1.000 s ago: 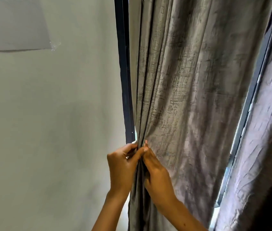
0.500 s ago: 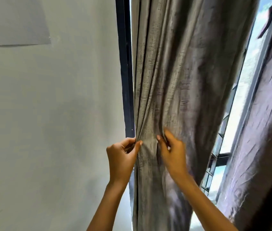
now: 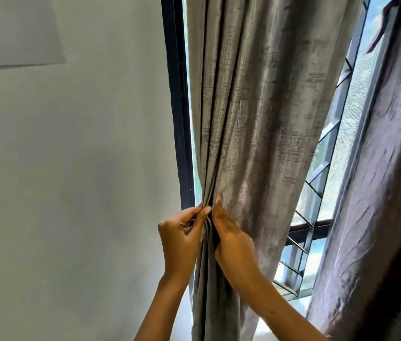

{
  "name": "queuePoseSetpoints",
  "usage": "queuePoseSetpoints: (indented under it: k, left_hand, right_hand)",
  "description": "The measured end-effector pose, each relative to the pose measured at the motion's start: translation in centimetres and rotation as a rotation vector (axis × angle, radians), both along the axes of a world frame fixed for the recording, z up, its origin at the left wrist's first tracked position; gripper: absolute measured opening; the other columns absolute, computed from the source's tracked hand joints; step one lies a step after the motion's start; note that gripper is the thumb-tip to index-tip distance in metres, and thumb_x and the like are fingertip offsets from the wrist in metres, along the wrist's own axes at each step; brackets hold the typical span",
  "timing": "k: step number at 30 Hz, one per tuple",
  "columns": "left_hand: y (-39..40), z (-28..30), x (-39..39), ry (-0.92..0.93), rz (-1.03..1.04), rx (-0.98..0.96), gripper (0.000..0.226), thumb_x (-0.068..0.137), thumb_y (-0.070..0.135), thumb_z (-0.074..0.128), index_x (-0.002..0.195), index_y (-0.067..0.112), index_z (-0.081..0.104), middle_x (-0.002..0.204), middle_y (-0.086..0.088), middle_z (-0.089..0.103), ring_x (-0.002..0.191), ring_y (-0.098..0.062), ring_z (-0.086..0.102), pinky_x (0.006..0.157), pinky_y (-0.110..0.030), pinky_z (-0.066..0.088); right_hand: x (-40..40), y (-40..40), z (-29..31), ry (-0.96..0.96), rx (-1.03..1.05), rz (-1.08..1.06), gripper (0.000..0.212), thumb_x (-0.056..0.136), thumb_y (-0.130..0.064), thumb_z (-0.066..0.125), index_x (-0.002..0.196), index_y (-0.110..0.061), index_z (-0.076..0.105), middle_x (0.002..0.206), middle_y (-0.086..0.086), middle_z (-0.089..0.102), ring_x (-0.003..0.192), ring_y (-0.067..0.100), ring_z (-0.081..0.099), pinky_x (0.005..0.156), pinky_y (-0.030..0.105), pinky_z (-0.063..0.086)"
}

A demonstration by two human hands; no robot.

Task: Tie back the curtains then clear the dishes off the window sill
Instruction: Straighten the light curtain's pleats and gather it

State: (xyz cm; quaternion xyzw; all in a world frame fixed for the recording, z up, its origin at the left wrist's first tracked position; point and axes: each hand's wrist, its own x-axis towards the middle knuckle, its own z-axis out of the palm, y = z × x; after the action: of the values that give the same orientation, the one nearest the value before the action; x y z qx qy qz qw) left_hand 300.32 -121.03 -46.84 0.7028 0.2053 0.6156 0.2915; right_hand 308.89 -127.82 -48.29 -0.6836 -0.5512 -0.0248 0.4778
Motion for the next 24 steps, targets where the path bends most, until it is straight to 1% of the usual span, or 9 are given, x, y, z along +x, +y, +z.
queuePoseSetpoints:
  k: [2,5,9,13,15,17,19,21,24]
  left_hand:
    - [0.1,0.1,-0.1,0.019,0.024,0.031,0.023,0.077,0.02,0.073,0.097,0.008,0.074,0.083,0.003,0.074,0.075,-0.004,0.069,0.067,-0.011,0.053]
    - [0.0,0.9,-0.2,0.053,0.044,0.058,0.015,0.074,0.018,0.079,0.088,0.016,0.075,0.076,0.017,0.069,0.069,0.002,0.067,0.064,-0.008,0.051]
    - [0.8,1.6,-0.7,0.062,0.062,-0.037,0.011,0.075,0.019,0.078,0.077,0.024,0.069,0.067,0.02,0.066,0.061,0.002,0.065,0.061,-0.011,0.05]
    - [1.5,1.5,-1.1,0.037,-0.026,-0.215,0.009,0.073,0.023,0.079,0.078,0.016,0.074,0.067,0.006,0.072,0.062,-0.011,0.068,0.065,-0.033,0.06]
    - [1.4,1.5,-1.3,0.035,-0.056,-0.248,0.007,0.072,0.023,0.079,0.076,0.02,0.074,0.067,0.007,0.072,0.061,-0.011,0.068,0.065,-0.034,0.06]
    - [1.3,1.6,-1.4,0.035,-0.051,-0.246,0.007,0.072,0.023,0.079,0.074,0.022,0.073,0.065,0.008,0.071,0.058,-0.008,0.066,0.063,-0.03,0.058]
    - [1.2,1.7,-1.3,0.042,-0.004,-0.204,0.008,0.073,0.022,0.079,0.076,0.019,0.073,0.065,0.011,0.07,0.058,-0.003,0.065,0.062,-0.023,0.057]
    - [0.8,1.7,-1.1,0.048,0.049,-0.142,0.01,0.074,0.022,0.077,0.081,0.016,0.073,0.068,0.018,0.067,0.063,0.001,0.066,0.063,-0.01,0.053]
    - [0.0,1.6,-0.7,0.065,0.122,-0.062,0.007,0.077,0.021,0.076,0.083,0.019,0.072,0.067,0.026,0.061,0.067,0.005,0.064,0.063,0.0,0.045]
  right_hand:
    - [0.3,0.2,-1.2,-0.225,-0.059,-0.002,0.062,0.096,-0.008,0.039,0.151,-0.021,0.012,0.154,-0.003,0.028,0.128,0.022,0.048,0.107,0.036,0.041]
    - [1.3,0.5,-1.3,-0.202,-0.076,0.144,0.07,0.092,-0.002,0.045,0.148,-0.022,0.008,0.156,-0.006,0.018,0.139,0.016,0.033,0.112,0.021,0.03]
    - [2.9,0.5,0.9,0.293,0.064,0.345,0.048,0.094,-0.023,0.056,0.14,-0.024,0.043,0.156,-0.016,0.005,0.14,-0.004,0.009,0.115,0.023,0.018]
    - [5.6,1.4,3.8,0.608,0.166,0.041,0.111,0.068,-0.046,0.071,0.15,-0.038,-0.003,0.159,-0.009,-0.008,0.143,0.009,0.006,0.111,0.039,0.021]
    - [6.5,2.2,4.2,0.703,0.116,0.112,0.124,0.061,-0.047,0.075,0.15,-0.03,-0.01,0.159,0.0,0.014,0.142,0.013,0.021,0.112,0.038,0.027]
    - [6.8,2.7,3.9,0.769,0.179,0.244,0.109,0.064,-0.033,0.077,0.151,-0.018,0.013,0.135,-0.002,0.054,0.121,0.008,0.054,0.098,0.029,0.047]
    - [6.0,2.8,3.4,0.69,0.328,0.266,0.059,0.072,-0.015,0.077,0.126,-0.011,0.054,0.104,-0.001,0.071,0.095,0.013,0.069,0.076,0.026,0.056]
    - [5.1,2.3,2.3,0.45,0.463,0.091,0.015,0.08,-0.01,0.074,0.086,-0.022,0.067,0.07,-0.008,0.068,0.066,0.006,0.063,0.06,0.024,0.051]
    - [3.6,1.5,0.4,0.02,0.5,-0.258,0.023,0.08,0.003,0.064,0.08,-0.02,0.064,0.054,-0.005,0.037,0.055,-0.002,0.035,0.049,0.009,0.029]
